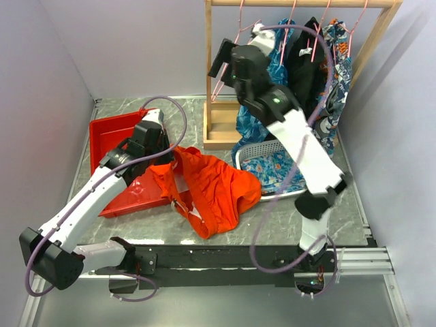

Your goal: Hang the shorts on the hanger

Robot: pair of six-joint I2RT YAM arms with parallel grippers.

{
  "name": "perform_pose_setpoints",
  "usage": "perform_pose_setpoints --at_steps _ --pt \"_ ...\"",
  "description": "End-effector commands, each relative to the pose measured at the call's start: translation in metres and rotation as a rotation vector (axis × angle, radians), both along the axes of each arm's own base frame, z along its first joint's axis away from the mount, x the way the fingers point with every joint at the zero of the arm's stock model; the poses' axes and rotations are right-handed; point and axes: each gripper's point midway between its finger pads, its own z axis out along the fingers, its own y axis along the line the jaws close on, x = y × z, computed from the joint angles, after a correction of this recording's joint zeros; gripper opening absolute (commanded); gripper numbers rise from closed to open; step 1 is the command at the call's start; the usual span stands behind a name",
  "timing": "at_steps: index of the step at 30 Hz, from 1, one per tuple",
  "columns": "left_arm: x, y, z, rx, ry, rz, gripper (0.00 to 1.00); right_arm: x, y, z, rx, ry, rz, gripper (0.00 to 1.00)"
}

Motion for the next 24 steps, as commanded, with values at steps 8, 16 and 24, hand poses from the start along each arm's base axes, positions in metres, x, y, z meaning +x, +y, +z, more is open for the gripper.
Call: perform_pose_setpoints --at_steps 8,16,24 --pt "0.013 -0.004 0.042 -0.052 -0.118 0.004 0.01 0.053 -0.018 -0.058 0.004 0.099 -0.116 0.85" --pt "0.012 0.000 0.042 -0.042 -0.124 0.009 0.01 0.031 -0.026 -0.085 -0.067 0.106 -0.069 0.55" --pt "0.012 -0.001 0.044 -0.046 -0.131 0.001 0.01 0.036 -0.025 -0.084 -0.193 0.085 -0.021 0.57"
